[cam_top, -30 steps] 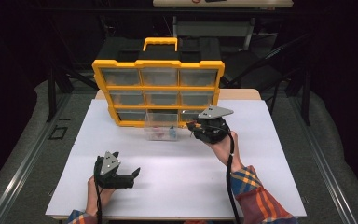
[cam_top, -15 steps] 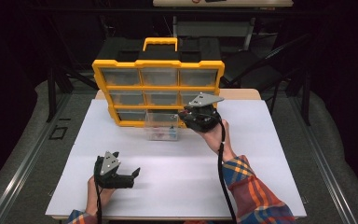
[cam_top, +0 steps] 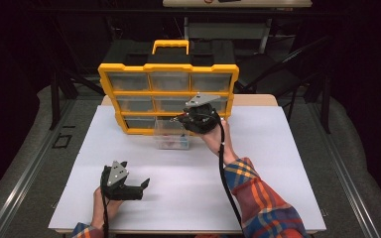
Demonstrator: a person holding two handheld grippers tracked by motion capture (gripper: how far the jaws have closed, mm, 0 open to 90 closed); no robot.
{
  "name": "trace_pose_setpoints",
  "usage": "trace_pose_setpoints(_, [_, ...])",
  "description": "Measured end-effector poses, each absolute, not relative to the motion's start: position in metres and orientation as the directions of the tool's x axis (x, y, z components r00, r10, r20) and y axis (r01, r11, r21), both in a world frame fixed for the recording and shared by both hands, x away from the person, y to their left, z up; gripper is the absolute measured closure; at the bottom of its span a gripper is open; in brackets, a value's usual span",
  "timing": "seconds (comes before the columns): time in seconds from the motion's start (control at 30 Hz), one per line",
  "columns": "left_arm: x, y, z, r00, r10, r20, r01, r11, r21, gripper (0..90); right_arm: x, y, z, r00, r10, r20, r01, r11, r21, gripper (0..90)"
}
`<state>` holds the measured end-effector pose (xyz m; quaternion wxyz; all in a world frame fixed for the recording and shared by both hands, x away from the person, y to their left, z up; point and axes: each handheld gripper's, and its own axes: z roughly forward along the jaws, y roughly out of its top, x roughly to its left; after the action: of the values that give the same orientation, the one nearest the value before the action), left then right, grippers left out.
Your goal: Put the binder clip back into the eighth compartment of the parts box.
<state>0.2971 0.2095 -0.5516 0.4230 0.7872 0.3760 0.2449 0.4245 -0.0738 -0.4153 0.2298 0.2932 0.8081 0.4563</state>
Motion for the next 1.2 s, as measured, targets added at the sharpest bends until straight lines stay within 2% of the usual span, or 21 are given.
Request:
trace_pose_setpoints(0.43, [0.296,0.210,-0.551,0.599,0.798,0.068,0.381,-0.358,0.853,0.1,0.446,-0.054,-0.438,-0.694,0.716,-0.082,0.346,0.430,0.834,62.9])
trace_pose_setpoints(0.67, [0.297,0.210,-0.551,0.599,0.798,0.067,0.381,-0.357,0.853,0.1,0.446,-0.063,-0.440,-0.687,0.726,-0.034,0.381,0.399,0.834,39.6])
trace_pose_setpoints(0.77, [0.296,0.210,-0.550,0.598,0.799,0.069,0.377,-0.356,0.855,0.1,0.443,-0.069,-0.440,-0.692,0.722,-0.011,0.395,0.391,0.832,25.2])
trace_pose_setpoints(0.87, [0.296,0.210,-0.550,0.595,0.801,0.067,0.379,-0.353,0.855,0.1,0.437,-0.076,-0.439,-0.703,0.711,0.000,0.392,0.387,0.835,15.7])
trace_pose_setpoints(1.0, [0.296,0.209,-0.550,0.599,0.798,0.067,0.378,-0.355,0.855,0.1,0.427,-0.088,-0.441,-0.723,0.691,0.006,0.373,0.383,0.845,8.4])
trace_pose_setpoints(1.2, [0.296,0.209,-0.551,0.599,0.798,0.066,0.379,-0.354,0.855,0.1,0.408,-0.109,-0.444,-0.733,0.681,0.003,0.352,0.376,0.857,4.0])
